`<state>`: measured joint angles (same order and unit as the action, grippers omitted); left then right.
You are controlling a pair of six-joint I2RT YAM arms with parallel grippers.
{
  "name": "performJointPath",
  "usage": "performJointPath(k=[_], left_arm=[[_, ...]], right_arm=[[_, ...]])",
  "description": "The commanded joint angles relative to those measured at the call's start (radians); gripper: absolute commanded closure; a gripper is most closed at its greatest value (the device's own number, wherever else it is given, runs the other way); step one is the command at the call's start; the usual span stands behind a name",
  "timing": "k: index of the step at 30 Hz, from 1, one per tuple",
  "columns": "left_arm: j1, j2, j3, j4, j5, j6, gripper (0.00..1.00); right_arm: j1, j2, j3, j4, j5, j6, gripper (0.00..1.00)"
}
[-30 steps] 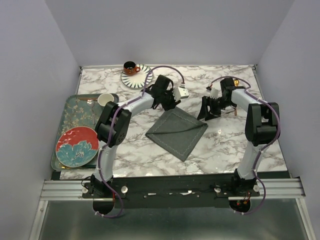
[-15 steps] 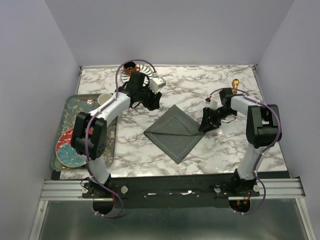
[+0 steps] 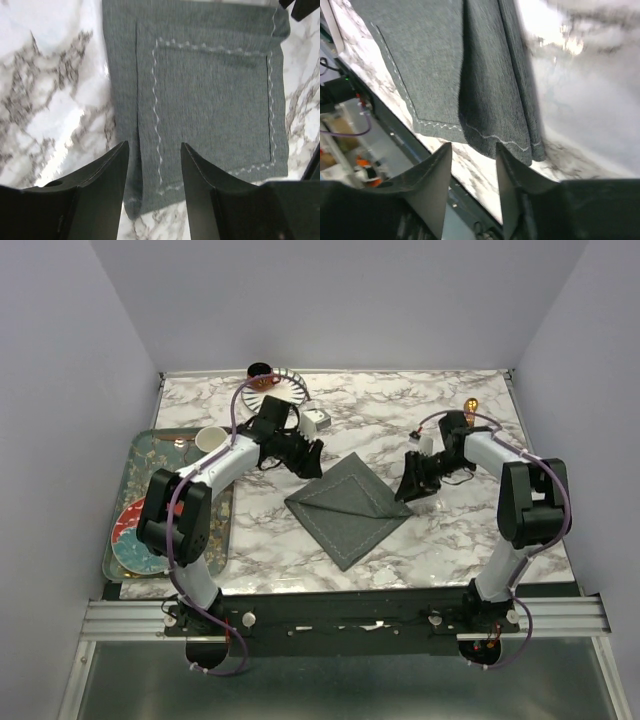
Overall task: Fold the napkin into a case and place the utensils inside
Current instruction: Fold the top corner of the square-folded napkin at the center of the board, then smooth out the upper triangle-folded napkin at the center of the board.
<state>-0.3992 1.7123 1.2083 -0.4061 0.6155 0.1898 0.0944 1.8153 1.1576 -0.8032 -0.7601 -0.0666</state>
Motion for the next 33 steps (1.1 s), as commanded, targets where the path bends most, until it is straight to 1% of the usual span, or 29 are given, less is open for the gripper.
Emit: performJointPath(k=[1, 3, 6, 11, 14, 17, 20, 25, 33], left_arm=[[-0.023, 0.11, 0.143, -0.017, 0.044, -0.007, 0.46], [-0.032, 0.135, 0.168, -0.016, 0.041, -0.033, 0.47], [-0.046, 0.164, 0.192, -0.011, 0.039, -0.056, 0.48], [-0.029, 0.161, 0.163, 0.041, 0.062, -0.179, 0.48], [-0.017, 0.135, 0.136, 0.058, 0.079, -0.213, 0.48], [-0.007, 0.103, 0.106, 0.053, 0.081, -0.213, 0.47], [0.016, 0.073, 0.073, 0.05, 0.092, -0.234, 0.46], [0.039, 0.026, 0.028, 0.027, 0.095, -0.233, 0.45], [0.06, 0.009, 0.019, 0.007, 0.095, -0.217, 0.45]], right_arm=[[0.001, -0.045, 0.123, -0.01, 0.042, -0.084, 0.57], [0.008, -0.03, 0.155, -0.013, 0.031, -0.094, 0.6], [0.042, -0.008, 0.22, -0.017, 0.033, -0.087, 0.61], [0.105, 0.079, 0.336, 0.006, 0.057, -0.058, 0.62], [0.142, 0.142, 0.379, 0.007, 0.073, -0.05, 0.64], [0.182, 0.203, 0.425, 0.021, 0.091, -0.032, 0.67], [0.205, 0.242, 0.468, 0.038, 0.102, -0.004, 0.67], [0.228, 0.325, 0.549, 0.032, 0.123, -0.004, 0.67], [0.254, 0.41, 0.617, 0.032, 0.163, -0.006, 0.64]])
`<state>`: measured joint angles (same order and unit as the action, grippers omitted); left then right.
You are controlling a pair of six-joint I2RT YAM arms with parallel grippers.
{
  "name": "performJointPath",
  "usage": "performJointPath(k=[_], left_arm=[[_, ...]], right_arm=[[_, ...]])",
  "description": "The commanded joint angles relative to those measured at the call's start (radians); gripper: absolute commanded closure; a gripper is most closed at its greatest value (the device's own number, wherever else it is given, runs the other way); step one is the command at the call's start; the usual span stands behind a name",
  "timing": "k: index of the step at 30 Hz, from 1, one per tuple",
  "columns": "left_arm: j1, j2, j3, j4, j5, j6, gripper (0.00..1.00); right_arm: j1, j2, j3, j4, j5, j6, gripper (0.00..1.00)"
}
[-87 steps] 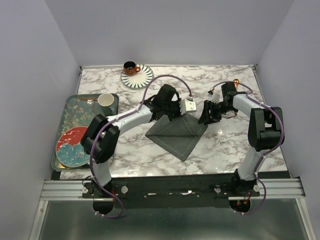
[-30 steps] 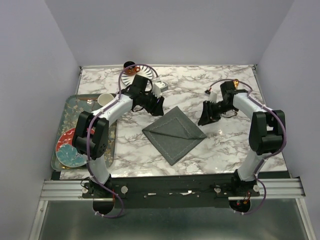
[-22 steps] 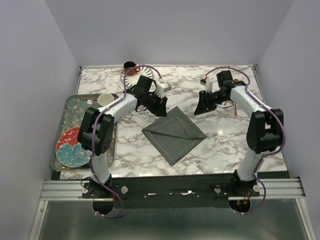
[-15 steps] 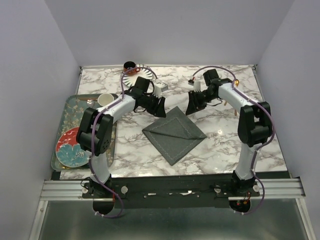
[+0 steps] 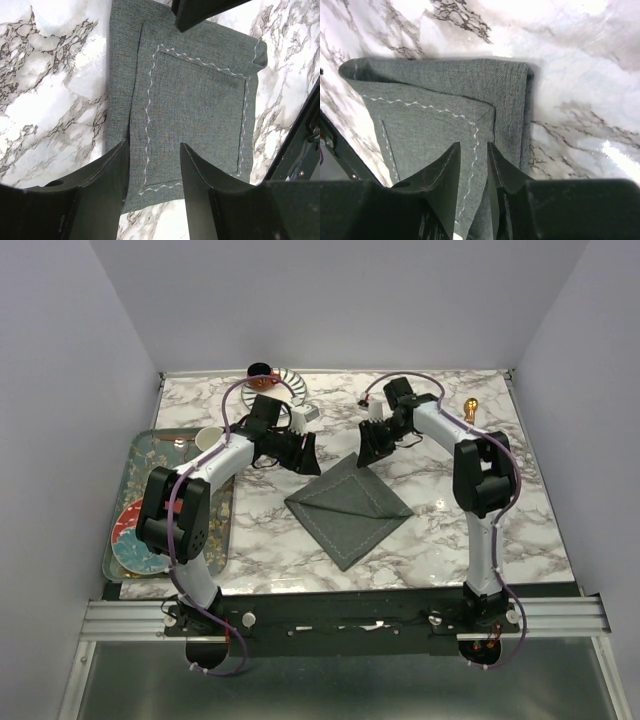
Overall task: Fold the napkin into a case and place the utensils inside
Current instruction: Smooth out the upper triangle-folded napkin at the center of the board.
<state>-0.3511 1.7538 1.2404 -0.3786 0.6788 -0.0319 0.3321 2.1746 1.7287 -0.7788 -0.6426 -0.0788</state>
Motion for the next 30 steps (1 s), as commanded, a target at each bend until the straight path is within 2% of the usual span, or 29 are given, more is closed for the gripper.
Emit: performJointPath(k=[1, 15, 21, 23, 24, 25, 30], left_arm=[[0.015, -0.034, -0.013, -0.022, 0.033, 0.006, 0.45], [0.05, -0.034, -0.033, -0.055, 0.039, 0.055, 0.45], [0.06, -0.037, -0.029, -0.066, 0.041, 0.066, 0.45], [0.061, -0.037, -0.03, -0.066, 0.041, 0.067, 0.45], [0.061, -0.037, -0.03, -0.066, 0.042, 0.066, 0.45], [0.061, -0.036, -0.029, -0.066, 0.044, 0.066, 0.45], [0.063, -0.027, -0.024, -0.059, 0.044, 0.056, 0.45]], right_arm=[[0.018, 0.057, 0.049, 0.01, 0.047, 0.007, 0.63], [0.048, 0.108, 0.051, 0.023, 0.06, -0.001, 0.6], [0.05, 0.085, 0.049, 0.024, 0.082, -0.019, 0.68], [0.05, 0.079, 0.049, 0.027, 0.121, -0.022, 0.63], [0.05, 0.079, 0.048, 0.03, 0.138, -0.036, 0.53], [0.051, 0.079, 0.049, 0.033, 0.139, -0.039, 0.51], [0.053, 0.096, 0.06, 0.033, 0.133, -0.042, 0.51]])
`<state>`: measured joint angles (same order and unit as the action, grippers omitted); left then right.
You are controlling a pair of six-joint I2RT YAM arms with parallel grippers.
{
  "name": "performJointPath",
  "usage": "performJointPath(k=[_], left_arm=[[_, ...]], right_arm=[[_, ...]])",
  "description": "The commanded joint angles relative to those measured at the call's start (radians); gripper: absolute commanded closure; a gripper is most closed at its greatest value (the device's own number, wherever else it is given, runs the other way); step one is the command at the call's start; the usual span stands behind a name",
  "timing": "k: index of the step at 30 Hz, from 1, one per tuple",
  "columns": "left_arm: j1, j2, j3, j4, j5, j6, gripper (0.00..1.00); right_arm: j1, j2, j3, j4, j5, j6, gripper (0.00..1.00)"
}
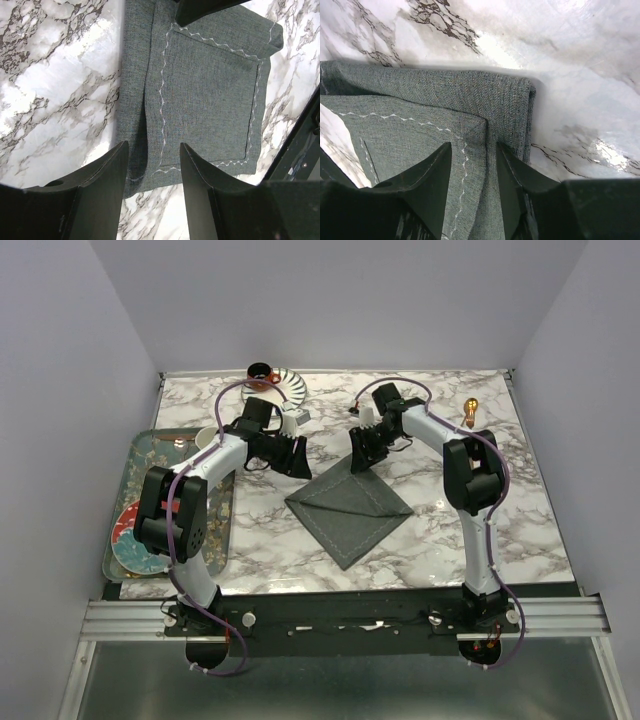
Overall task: Fold the napkin into a case and place the utensils inside
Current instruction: Smooth out the upper triangle-folded napkin at the center of the board.
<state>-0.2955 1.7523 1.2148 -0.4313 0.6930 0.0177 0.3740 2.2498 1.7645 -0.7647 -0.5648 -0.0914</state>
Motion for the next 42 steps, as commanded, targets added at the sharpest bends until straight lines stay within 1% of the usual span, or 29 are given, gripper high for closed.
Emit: performJointPath(k=[1, 11, 15, 17, 18, 23, 27, 28, 38, 42], left_arm=[[0.007, -0.024, 0.003, -0.006, 0.031, 0.007, 0.45], [0.007, -0.013, 0.003, -0.001, 0.028, -0.007, 0.45], [0.009, -0.013, 0.006, -0.001, 0.025, -0.002, 0.45], [0.007, -0.014, 0.009, -0.003, 0.02, 0.001, 0.45], [0.009, -0.016, 0.009, -0.006, 0.02, 0.004, 0.45], [0.009, -0.013, 0.011, -0.011, 0.022, 0.008, 0.45], [0.012, -0.01, 0.011, -0.014, 0.023, 0.013, 0.45], [0.012, -0.011, 0.012, -0.015, 0.023, 0.016, 0.45], [0.015, -0.013, 0.018, -0.024, 0.04, 0.03, 0.45], [0.015, -0.02, 0.006, 0.002, 0.053, 0.005, 0.45]], right_arm=[[0.013, 0.021, 0.021, 0.018, 0.055, -0.03, 0.51], [0.028, -0.004, -0.023, 0.038, 0.033, -0.05, 0.64], [0.031, -0.018, -0.02, 0.041, 0.019, -0.054, 0.71], [0.031, -0.019, -0.017, 0.041, 0.016, -0.057, 0.72], [0.031, -0.024, -0.02, 0.041, 0.016, -0.057, 0.76], [0.034, -0.038, -0.025, 0.042, 0.006, -0.061, 0.82], [0.036, -0.044, -0.022, 0.044, -0.004, -0.054, 0.97], [0.036, -0.042, -0.02, 0.044, -0.006, -0.05, 0.98], [0.032, -0.098, -0.031, 0.074, 0.037, -0.036, 1.0], [0.025, -0.105, -0.014, 0.082, 0.06, -0.048, 0.99]])
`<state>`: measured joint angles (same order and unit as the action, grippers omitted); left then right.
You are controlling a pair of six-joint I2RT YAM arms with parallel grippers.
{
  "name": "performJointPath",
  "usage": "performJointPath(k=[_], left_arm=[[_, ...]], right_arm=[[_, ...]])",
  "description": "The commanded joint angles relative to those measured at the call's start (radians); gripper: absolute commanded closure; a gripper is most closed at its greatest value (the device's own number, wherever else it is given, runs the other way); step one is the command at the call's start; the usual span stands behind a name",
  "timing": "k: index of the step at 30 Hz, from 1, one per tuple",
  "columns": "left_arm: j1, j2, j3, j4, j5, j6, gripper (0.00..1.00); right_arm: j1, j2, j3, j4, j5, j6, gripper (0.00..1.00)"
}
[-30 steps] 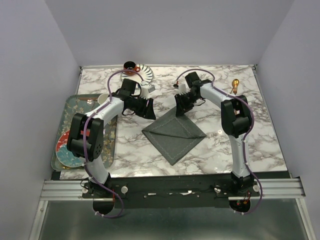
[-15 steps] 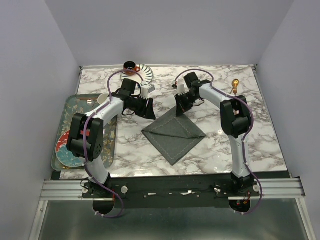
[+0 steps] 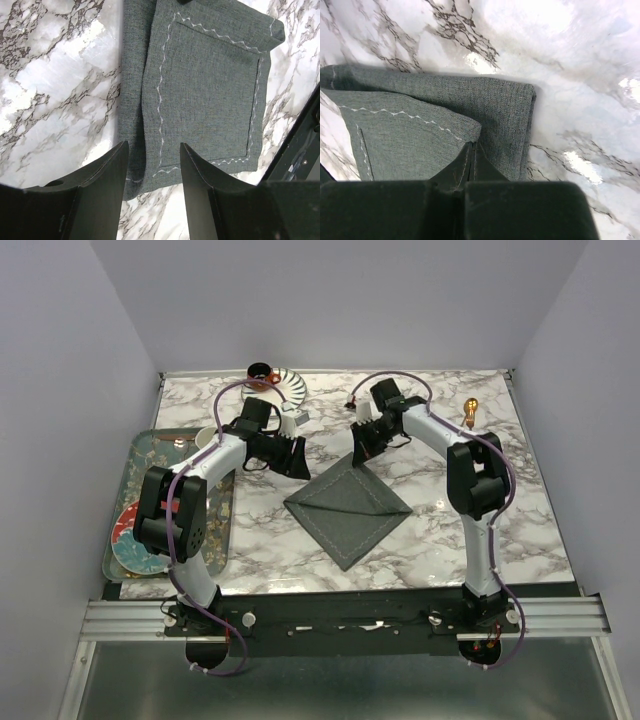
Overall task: Fold the napkin into a case and place the utensils inside
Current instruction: Smooth out the upper triangle-folded napkin at the center of the board.
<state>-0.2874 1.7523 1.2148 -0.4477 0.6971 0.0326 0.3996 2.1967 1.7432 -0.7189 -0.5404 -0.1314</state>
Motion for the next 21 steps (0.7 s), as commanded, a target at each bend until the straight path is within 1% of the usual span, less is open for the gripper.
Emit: performJointPath(k=[1, 5, 13, 18, 19, 21], left_arm=[[0.007, -0.019, 0.0, 0.036, 0.053, -0.025, 0.46], [0.001, -0.022, -0.03, 0.093, 0.071, -0.092, 0.49], [-0.029, -0.025, -0.067, 0.171, 0.093, -0.172, 0.57], [-0.058, -0.027, -0.103, 0.23, 0.11, -0.227, 0.62], [-0.062, -0.025, -0.109, 0.259, 0.111, -0.258, 0.64], [-0.073, -0.013, -0.113, 0.28, 0.12, -0.289, 0.66]], right_arm=[[-0.002, -0.049, 0.01, 0.035, 0.042, -0.014, 0.99], [-0.004, -0.031, 0.035, 0.038, 0.057, -0.033, 0.99], [-0.005, -0.02, 0.042, 0.052, 0.105, -0.054, 1.0], [-0.005, -0.008, 0.047, 0.061, 0.094, -0.054, 0.99], [-0.005, -0.008, 0.049, 0.062, 0.088, -0.057, 0.99], [-0.005, -0.003, 0.053, 0.064, 0.079, -0.059, 0.99]])
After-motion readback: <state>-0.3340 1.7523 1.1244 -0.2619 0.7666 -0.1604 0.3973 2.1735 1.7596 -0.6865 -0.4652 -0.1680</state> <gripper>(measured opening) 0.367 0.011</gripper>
